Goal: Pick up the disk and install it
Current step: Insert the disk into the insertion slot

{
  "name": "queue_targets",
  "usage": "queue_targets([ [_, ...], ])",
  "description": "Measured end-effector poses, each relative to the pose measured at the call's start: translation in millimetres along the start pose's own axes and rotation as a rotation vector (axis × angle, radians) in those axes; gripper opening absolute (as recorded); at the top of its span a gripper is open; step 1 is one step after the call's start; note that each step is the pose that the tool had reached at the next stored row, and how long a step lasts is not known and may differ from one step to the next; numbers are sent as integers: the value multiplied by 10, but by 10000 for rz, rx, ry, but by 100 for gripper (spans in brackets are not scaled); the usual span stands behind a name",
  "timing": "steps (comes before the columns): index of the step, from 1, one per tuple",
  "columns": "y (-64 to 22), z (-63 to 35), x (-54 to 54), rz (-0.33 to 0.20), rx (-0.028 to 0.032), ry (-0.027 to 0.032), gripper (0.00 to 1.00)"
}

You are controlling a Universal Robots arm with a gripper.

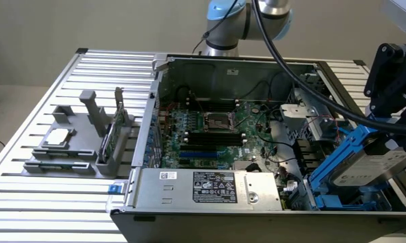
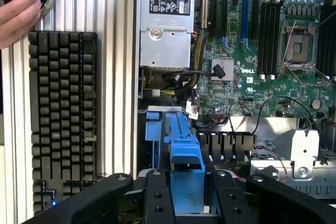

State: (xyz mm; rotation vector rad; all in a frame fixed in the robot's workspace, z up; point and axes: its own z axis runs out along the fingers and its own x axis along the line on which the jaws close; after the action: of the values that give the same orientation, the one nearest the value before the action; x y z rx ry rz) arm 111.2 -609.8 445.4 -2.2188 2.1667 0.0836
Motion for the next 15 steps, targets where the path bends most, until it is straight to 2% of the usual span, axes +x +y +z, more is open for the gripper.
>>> queue_targets([
  [6, 1, 25, 48, -2, 6, -146, 33],
  [13, -4, 49, 83, -5, 17, -425, 33],
  [15, -4, 55, 101, -5, 19, -475, 33],
])
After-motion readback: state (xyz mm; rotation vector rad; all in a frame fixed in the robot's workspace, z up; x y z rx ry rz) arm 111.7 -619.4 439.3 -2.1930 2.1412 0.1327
